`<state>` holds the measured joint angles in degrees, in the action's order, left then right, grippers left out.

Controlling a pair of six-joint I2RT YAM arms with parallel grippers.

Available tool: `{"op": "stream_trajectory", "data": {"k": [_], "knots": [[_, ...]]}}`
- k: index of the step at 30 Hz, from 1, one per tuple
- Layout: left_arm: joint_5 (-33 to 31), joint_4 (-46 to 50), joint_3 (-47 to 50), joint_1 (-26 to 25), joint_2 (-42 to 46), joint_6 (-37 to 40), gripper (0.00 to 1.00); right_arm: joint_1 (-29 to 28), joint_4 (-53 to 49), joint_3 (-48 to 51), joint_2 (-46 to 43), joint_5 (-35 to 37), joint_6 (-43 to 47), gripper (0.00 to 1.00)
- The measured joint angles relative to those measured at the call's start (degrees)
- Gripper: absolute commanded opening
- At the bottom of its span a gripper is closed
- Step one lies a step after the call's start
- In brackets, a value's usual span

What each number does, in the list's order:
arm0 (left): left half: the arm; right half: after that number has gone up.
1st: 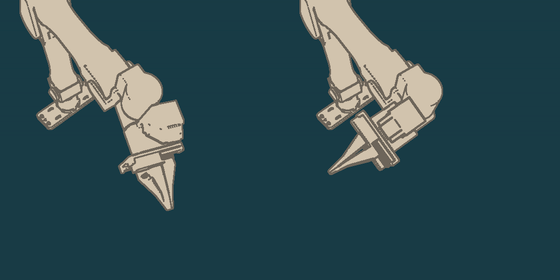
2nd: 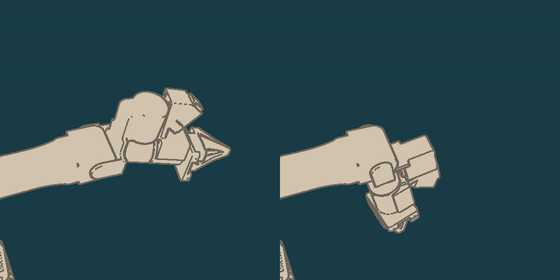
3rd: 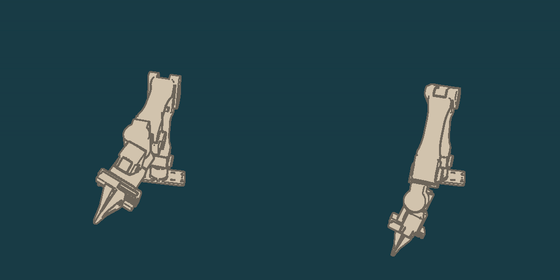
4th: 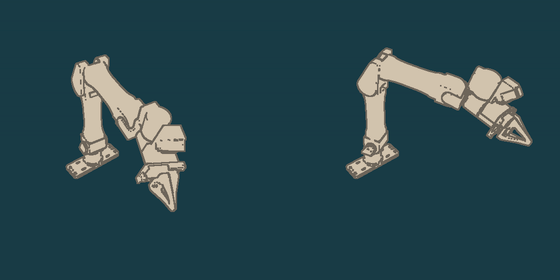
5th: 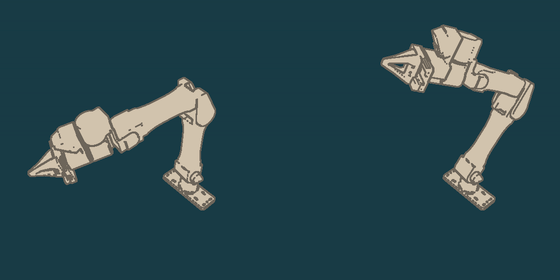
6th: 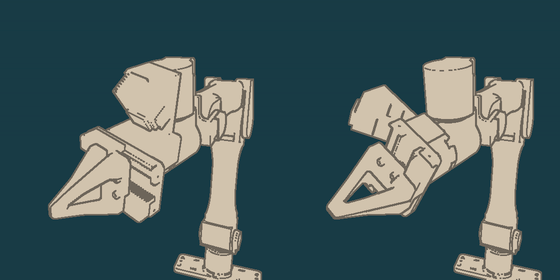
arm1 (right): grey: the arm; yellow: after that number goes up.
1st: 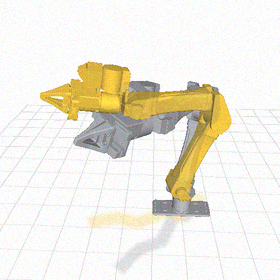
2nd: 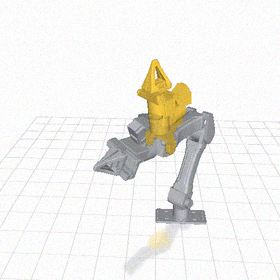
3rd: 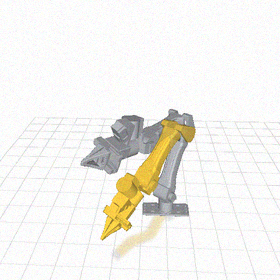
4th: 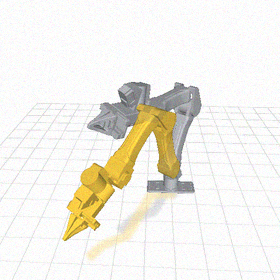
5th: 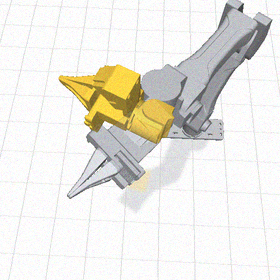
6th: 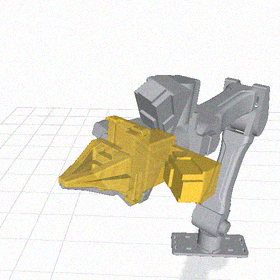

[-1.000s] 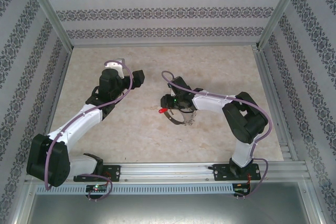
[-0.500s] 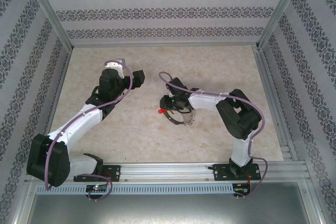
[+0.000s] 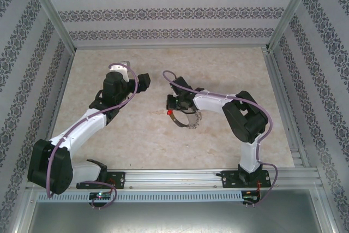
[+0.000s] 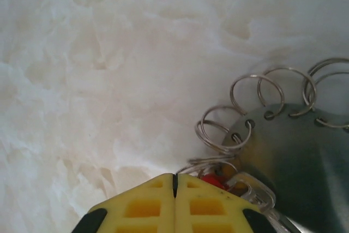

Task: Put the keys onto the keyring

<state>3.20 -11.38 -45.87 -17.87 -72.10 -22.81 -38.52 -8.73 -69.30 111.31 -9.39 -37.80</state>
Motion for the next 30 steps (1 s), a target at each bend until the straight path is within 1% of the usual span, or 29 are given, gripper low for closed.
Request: {"op": "stream_trajectory", "data": {"k": [8, 10, 11, 12, 13, 19, 26, 30], "knots": [[1.0, -0.2, 0.0, 0.0, 0.0, 0.0, 1.0, 0.0, -0.1, -0.3, 0.0, 0.2, 0.7, 0.0], [1.1, -0.2, 0.0, 0.0, 0.0, 0.0, 1.0, 0.0, -0.2, -0.3, -0.2, 0.4, 0.7, 0.24], [1.2, -0.2, 0.0, 0.0, 0.0, 0.0, 1.0, 0.0, -0.4, -0.2, -0.5, 0.6, 0.5, 0.32], [1.2, -0.2, 0.0, 0.0, 0.0, 0.0, 1.0, 0.0, -0.5, 0.0, -0.9, 0.9, 0.7, 0.35], [1.3, -0.2, 0.0, 0.0, 0.0, 0.0, 1.0, 0.0, -0.6, 0.1, -1.4, 1.2, 0.7, 0.36], [1.3, -0.4, 0.0, 0.0, 0.0, 0.0, 1.0, 0.0, -0.9, 0.5, -2.8, 3.4, -0.1, 0.37], [1.2, -0.8, 0.0, 0.0, 0.0, -0.2, 1.0, -1.2, -1.1, 1.1, -2.8, 6.3, -3.1, 0.31], [1.0, -1.3, 0.0, 0.0, 0.0, -0.2, 1.0, -1.8, -1.3, 2.5, -2.8, 7.6, -6.7, 0.31]]}}
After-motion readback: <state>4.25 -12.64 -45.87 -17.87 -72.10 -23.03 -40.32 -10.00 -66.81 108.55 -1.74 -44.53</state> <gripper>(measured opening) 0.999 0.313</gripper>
